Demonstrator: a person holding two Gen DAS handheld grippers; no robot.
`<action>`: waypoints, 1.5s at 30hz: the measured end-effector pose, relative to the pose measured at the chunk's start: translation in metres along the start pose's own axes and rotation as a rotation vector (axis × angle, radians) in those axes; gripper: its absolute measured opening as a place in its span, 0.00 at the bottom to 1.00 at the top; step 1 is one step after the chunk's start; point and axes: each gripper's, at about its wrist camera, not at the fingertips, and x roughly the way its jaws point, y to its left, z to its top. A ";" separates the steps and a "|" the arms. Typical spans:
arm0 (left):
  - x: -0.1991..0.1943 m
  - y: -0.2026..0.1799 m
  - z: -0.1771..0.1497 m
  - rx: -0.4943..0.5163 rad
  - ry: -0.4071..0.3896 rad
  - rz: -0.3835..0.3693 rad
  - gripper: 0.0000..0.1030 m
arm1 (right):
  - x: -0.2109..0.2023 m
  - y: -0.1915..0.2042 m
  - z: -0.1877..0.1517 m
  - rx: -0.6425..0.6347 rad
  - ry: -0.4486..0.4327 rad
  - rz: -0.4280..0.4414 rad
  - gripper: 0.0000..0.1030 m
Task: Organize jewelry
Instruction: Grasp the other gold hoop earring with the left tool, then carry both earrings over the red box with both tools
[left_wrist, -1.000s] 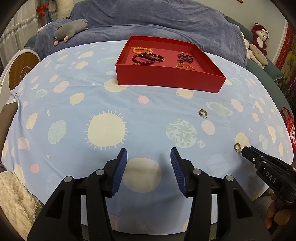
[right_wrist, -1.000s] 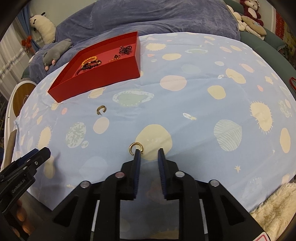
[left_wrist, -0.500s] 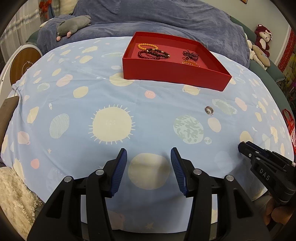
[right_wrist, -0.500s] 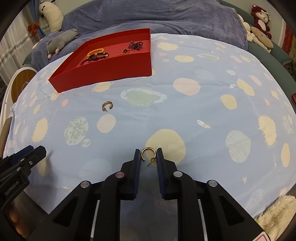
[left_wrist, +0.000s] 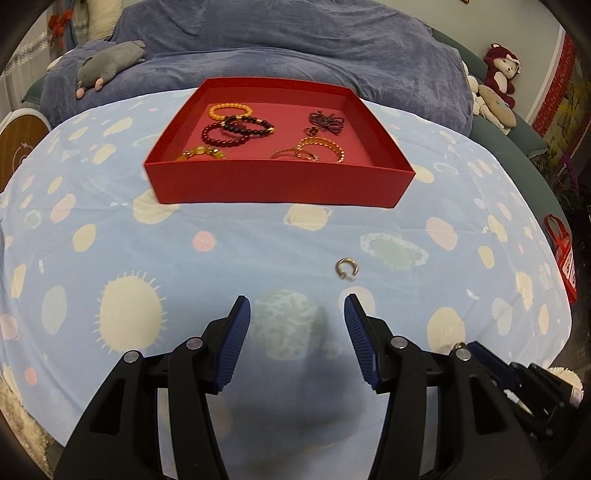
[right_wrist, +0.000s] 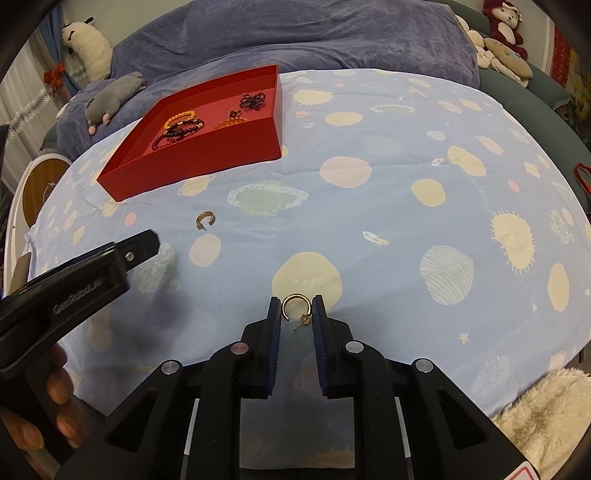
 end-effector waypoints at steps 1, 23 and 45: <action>0.005 -0.005 0.003 0.005 0.003 -0.004 0.49 | 0.000 -0.001 0.001 0.004 0.001 0.000 0.16; 0.038 -0.022 0.012 0.038 0.022 0.017 0.14 | 0.013 -0.002 0.026 0.004 0.006 0.009 0.16; -0.015 0.023 -0.004 -0.033 0.014 0.023 0.14 | -0.012 0.050 0.026 -0.086 -0.033 0.044 0.16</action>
